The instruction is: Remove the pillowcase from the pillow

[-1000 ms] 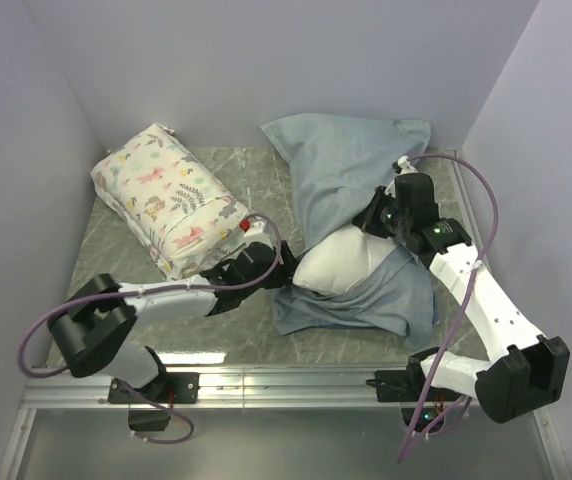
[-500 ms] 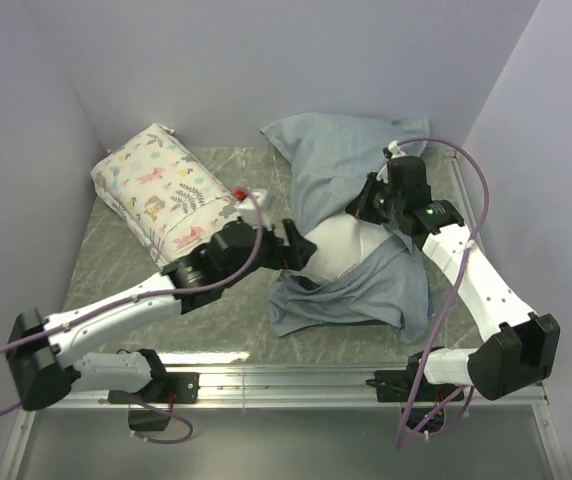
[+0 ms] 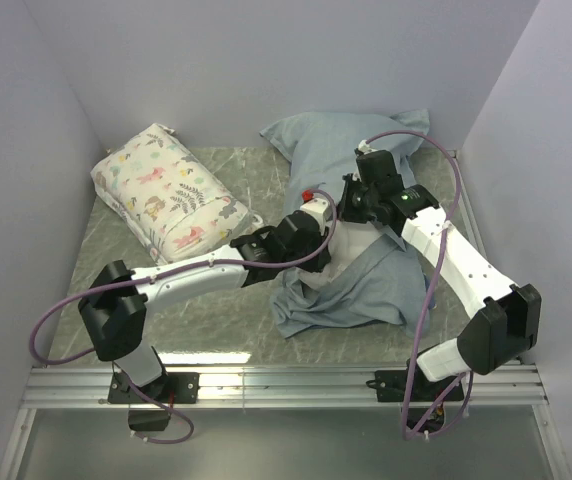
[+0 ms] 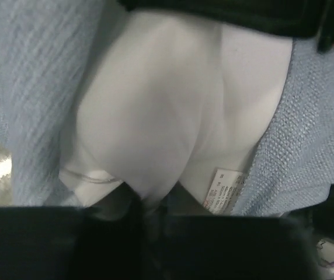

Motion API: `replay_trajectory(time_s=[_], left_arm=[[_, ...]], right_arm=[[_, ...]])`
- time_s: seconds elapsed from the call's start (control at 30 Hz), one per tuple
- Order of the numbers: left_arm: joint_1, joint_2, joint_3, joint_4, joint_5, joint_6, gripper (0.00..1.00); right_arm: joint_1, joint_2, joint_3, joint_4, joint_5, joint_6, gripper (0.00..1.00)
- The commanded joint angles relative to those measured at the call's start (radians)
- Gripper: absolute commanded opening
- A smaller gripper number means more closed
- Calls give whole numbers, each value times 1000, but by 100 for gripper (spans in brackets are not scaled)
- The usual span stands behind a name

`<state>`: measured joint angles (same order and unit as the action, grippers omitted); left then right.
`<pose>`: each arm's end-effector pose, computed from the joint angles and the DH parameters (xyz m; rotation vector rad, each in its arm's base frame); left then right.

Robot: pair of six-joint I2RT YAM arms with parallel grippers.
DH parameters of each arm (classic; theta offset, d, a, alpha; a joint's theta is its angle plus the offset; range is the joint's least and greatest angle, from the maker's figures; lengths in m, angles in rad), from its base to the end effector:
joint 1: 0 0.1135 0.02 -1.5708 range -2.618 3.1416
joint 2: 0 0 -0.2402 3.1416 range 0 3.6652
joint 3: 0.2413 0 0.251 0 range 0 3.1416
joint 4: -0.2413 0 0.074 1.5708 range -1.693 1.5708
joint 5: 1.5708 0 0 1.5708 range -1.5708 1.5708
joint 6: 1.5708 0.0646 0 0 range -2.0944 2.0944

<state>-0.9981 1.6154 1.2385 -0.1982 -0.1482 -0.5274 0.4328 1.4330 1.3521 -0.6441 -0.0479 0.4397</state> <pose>0.2221 -0.3269 0.2445 0.4321 2.1873 -0.7170 0.3060 0.1448 0.2996 -0.0172 2.3472 0.4973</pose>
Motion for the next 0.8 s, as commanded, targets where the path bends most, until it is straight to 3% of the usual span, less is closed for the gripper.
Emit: replay_trajectory(time_s=[0.0, 0.03, 0.07, 0.17, 0.3, 0.53, 0.77], left_arm=[[30, 46, 73, 3, 9, -23, 1], [39, 52, 96, -1, 6, -35, 0], [49, 51, 98, 20, 7, -66, 0], [94, 49, 102, 77, 24, -147, 0], [136, 77, 145, 106, 36, -213, 0], [197, 116, 291, 95, 44, -260, 0], [260, 132, 400, 65, 67, -240, 0]], right_arm=[[34, -35, 102, 114, -1, -4, 6], [34, -63, 96, 106, 19, -7, 16], [34, -83, 87, 101, 37, -7, 37], [32, -181, 56, 55, 132, -16, 65], [29, -324, -19, -20, 223, -1, 74], [27, -531, -243, -62, 273, 59, 75], [29, -557, -384, -40, 273, 88, 79]])
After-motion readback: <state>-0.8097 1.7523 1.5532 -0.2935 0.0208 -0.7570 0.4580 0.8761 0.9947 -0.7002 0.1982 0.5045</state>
